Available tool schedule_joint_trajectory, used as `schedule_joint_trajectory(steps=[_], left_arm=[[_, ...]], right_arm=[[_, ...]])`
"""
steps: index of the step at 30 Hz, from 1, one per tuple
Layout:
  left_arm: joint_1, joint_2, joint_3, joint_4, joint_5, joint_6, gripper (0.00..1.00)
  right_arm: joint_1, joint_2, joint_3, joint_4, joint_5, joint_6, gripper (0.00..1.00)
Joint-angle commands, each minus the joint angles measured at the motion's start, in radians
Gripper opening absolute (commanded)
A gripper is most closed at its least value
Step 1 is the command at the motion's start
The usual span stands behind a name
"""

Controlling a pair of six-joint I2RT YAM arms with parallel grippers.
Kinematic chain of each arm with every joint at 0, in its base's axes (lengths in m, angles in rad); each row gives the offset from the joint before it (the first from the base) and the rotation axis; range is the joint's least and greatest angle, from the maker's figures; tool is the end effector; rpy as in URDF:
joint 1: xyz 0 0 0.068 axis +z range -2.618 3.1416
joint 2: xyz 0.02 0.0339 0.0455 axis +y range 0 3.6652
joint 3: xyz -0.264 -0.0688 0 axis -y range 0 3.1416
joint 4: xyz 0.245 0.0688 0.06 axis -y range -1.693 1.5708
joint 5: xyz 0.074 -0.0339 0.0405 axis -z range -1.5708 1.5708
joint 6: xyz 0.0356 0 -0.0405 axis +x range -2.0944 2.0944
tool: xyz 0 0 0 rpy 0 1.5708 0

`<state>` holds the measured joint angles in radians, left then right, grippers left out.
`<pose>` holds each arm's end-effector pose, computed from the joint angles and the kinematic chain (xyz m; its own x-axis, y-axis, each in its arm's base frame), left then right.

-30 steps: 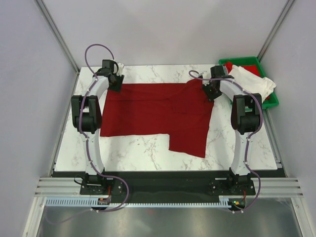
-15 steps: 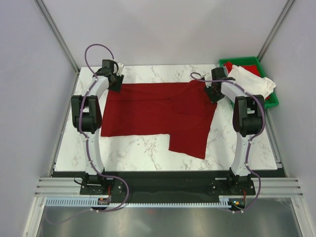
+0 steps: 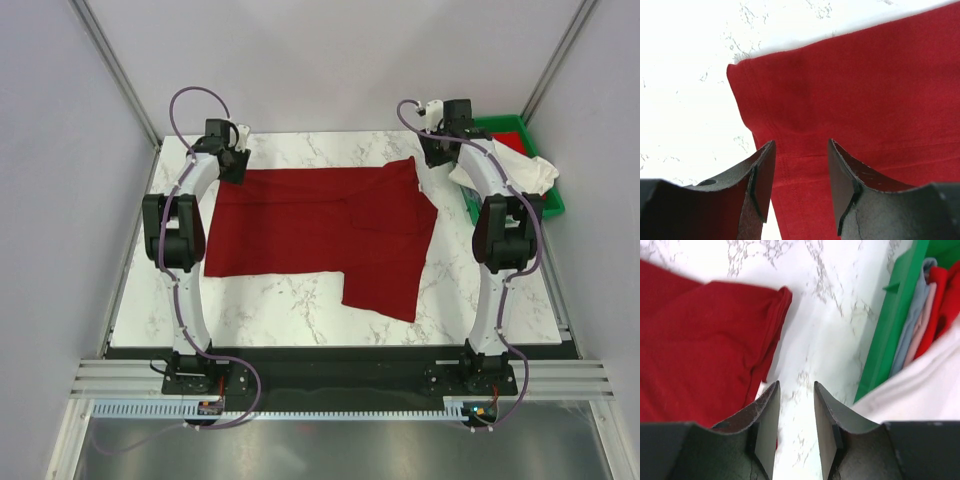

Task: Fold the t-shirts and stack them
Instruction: Fold the tshirt

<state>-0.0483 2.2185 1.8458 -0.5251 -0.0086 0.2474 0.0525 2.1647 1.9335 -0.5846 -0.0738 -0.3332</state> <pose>0.4971 -0.0237 0.2050 -0.7468 0.2813 -0.6027 0.2329 0.9594 0.1592 0.4942 0.0286 0.2548 -0.6537 -0.3610 -0.6652 -0.3350 0.9261 -0.1734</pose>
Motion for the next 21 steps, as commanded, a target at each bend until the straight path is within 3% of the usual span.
schedule_joint_trajectory(steps=[1, 9, 21], left_arm=[[-0.002, -0.066, -0.020, 0.013, 0.001, 0.013, 0.53], [-0.002, -0.080, -0.043, 0.013, -0.021, 0.036, 0.53], [-0.024, -0.065, -0.054, 0.013, -0.034, 0.050, 0.53]], right_arm=[[-0.006, 0.121, 0.110, -0.020, -0.046, 0.011, 0.41], [-0.011, 0.265, 0.254, -0.024, -0.055, 0.011, 0.41], [-0.013, 0.282, 0.248, -0.023, -0.083, 0.029, 0.41]])
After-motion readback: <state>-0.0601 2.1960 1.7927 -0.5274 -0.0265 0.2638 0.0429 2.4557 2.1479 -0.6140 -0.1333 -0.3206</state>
